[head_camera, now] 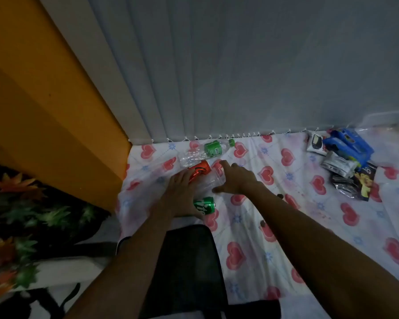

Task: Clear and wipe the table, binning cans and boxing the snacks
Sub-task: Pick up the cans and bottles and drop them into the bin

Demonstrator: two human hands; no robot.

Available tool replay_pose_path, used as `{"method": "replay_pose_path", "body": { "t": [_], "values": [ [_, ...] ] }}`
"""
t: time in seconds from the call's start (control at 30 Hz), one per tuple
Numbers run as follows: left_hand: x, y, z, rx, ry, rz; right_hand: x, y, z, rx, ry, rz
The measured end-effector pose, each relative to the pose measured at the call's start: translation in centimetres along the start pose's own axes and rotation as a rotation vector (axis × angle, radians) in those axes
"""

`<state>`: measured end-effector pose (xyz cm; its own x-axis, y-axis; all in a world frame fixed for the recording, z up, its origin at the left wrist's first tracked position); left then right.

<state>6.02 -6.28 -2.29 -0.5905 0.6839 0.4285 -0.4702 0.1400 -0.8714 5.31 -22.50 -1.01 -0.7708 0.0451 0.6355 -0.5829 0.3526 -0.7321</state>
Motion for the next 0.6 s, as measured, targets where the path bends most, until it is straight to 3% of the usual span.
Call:
{"method": "replay_pose_path", "body": {
  "t": [0.6],
  "values": [
    [-0.5, 1.5, -1.0, -0.026, -0.048, 0.020, -1.4, 0.7, -1.9, 0.121, -0.077, -0.001]
  ]
}}
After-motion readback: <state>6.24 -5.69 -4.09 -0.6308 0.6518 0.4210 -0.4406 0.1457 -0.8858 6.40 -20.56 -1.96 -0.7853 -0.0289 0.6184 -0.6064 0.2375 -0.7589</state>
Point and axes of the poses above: each hand's wrist, its own x-axis away from the middle knuckle, its own y-axis out of the palm, z = x × y, the point moved 9 cm from there along -x, towards the middle knuckle, and after that the axes turned 11 degrees about -z, right-handed, at the moved point
